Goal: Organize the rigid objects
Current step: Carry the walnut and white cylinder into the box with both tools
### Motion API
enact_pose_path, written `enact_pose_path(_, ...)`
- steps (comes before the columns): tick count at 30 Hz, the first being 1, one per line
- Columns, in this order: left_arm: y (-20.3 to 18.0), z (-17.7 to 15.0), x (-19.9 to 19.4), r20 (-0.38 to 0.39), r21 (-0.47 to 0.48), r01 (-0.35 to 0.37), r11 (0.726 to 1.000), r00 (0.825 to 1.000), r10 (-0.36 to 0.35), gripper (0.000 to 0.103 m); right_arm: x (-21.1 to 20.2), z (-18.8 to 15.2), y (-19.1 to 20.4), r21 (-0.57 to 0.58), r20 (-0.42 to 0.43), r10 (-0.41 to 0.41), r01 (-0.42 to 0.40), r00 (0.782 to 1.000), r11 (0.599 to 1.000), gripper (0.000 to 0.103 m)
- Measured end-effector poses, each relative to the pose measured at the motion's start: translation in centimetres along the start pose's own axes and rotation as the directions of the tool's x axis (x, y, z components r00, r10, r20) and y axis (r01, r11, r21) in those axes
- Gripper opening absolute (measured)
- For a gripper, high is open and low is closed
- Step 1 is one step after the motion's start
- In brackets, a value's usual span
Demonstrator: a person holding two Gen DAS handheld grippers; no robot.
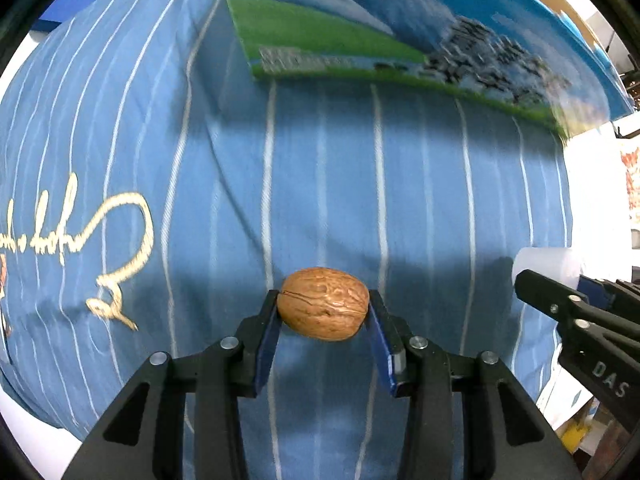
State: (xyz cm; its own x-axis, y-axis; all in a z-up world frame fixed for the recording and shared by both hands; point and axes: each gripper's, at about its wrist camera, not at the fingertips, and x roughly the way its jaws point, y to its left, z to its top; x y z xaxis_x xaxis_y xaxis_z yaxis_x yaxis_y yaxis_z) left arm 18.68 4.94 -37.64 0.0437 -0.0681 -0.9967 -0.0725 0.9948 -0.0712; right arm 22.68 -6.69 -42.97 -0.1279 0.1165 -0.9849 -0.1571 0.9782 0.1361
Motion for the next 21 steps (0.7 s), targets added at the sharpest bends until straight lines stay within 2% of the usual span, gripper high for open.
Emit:
enact_pose_path(5, -2.3, -2.9, -0.3, -0.001, 0.012, 0.003, 1.0, 1.0, -0.003, 0.039, 0.9, -2.0, -0.9, 0.028, -0.002, 0.002, -0.002, 1.0, 1.0, 0.034)
enact_pose_path(12, -4.2, -3.1, -2.2, 0.036, 0.04, 0.017, 0.999, 0.999, -0.019, 0.038, 0.4, -2.8, -2.7, 0.038, 0.012, 0.01, -0.01, 1.0, 0.999, 0.034)
enact_pose_path(16, -4.5, -2.9, -5.3, 0.087, 0.052, 0.044, 0.998, 0.995, -0.049, 0.039, -2.2, -3.6, -4.6, 0.047, 0.076, 0.046, -0.049, 0.996, 0.998, 0.034)
enact_pose_path(17, -4.7, -2.9, -6.2, 0.102, 0.055, 0.052, 0.997, 0.993, -0.058, 0.039, -2.8, -3.9, -4.8, 0.068, 0.134, 0.079, -0.089, 0.988, 0.994, 0.034)
enact_pose_path(21, -5.6, -2.8, -10.8, 0.181, 0.079, 0.086, 0.993, 0.979, -0.099, 0.039, -6.1, -4.3, -5.3, 0.055, 0.188, 0.1, -0.113, 0.977, 0.992, 0.034)
